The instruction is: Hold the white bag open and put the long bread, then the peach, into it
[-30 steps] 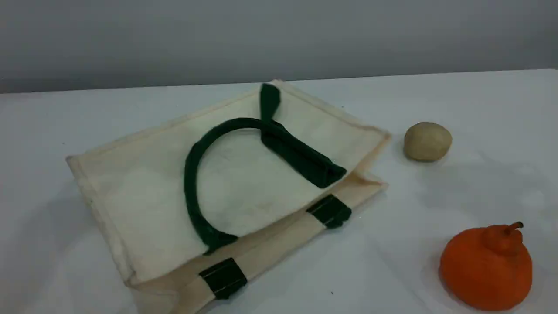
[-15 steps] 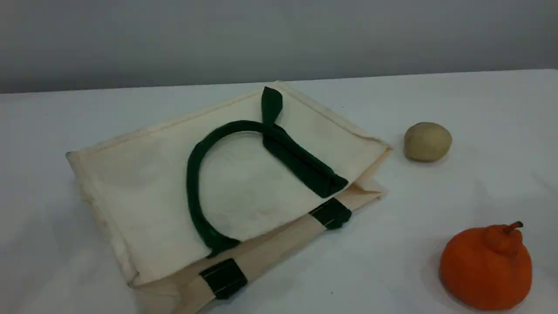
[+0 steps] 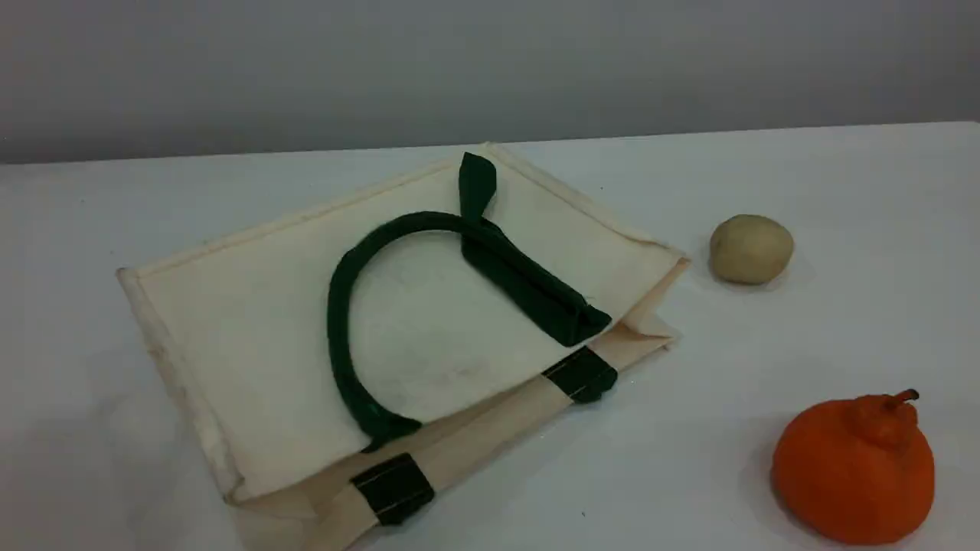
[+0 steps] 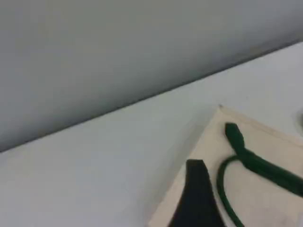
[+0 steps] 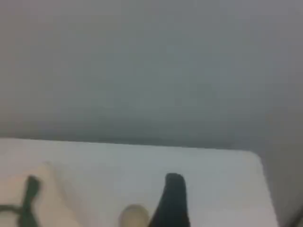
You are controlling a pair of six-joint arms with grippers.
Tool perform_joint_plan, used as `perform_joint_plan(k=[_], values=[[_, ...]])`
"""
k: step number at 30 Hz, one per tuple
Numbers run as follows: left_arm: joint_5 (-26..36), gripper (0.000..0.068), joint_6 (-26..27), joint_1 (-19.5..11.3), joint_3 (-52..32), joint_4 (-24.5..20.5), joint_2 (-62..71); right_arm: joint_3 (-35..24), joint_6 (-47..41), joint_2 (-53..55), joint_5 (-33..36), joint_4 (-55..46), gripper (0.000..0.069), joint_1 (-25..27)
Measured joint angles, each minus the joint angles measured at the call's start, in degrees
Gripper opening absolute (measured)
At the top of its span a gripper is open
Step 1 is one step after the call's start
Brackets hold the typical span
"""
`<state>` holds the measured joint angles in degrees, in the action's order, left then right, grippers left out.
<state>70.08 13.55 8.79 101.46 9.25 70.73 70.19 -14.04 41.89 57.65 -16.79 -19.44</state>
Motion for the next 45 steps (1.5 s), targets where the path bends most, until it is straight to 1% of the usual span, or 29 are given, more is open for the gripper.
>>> perform_joint_plan(k=[2, 8, 11, 13, 16, 20, 24, 31, 35, 39, 45], values=[[-0.1, 0.0482, -0.9, 0.0, -4.1, 0.0, -4.3, 0.0, 2.7, -4.0, 2.4, 3.9, 0.0592, 0.0], [-0.1, 0.0482, -0.8, 0.0, -19.3, -0.1, -18.2, -0.3, 13.5, -12.8, 10.1, 16.2, 0.0592, 0.0], [0.0, 0.0482, -0.8, 0.0, -27.5, -0.1, -26.6, -1.4, 18.4, -16.4, 12.2, 22.1, 0.0592, 0.0], [-0.1, 0.0482, -0.8, 0.0, -32.5, -0.1, -32.2, -3.1, 19.9, -19.1, 12.4, 25.4, 0.0592, 0.0], [0.0, 0.0482, -1.1, 0.0, -38.9, 0.0, -40.0, -7.2, 19.9, -23.3, 12.4, 26.4, 0.0592, 0.0], [0.0, 0.0482, -2.1, 0.0, -46.5, 0.3, -49.8, -14.5, 19.9, -29.0, 12.2, 26.2, 0.0592, 0.0], [-0.1, 0.0482, -2.1, 0.0, -53.2, 1.6, -56.8, -22.3, 22.2, -33.2, 7.7, 25.7, 0.0592, 0.0], [-0.3, 0.0482, -2.1, 0.0, -62.6, 1.9, -59.5, -34.3, 23.6, -33.9, 4.8, 24.9, 0.0592, 0.0], [-0.4, 0.0482, -2.1, 0.0, -66.9, 1.9, -59.5, -38.8, 23.6, -33.9, 4.8, 24.5, 0.0592, 0.0], [-1.3, 0.0482, -2.1, 0.0, -69.9, 1.9, -59.5, -39.2, 23.6, -33.9, 4.7, 24.5, 0.0592, 0.0], [-2.5, 0.0482, -2.0, 0.0, -70.0, 1.7, -59.5, -39.5, 23.3, -33.9, 4.6, 24.9, 0.0592, 0.0]])
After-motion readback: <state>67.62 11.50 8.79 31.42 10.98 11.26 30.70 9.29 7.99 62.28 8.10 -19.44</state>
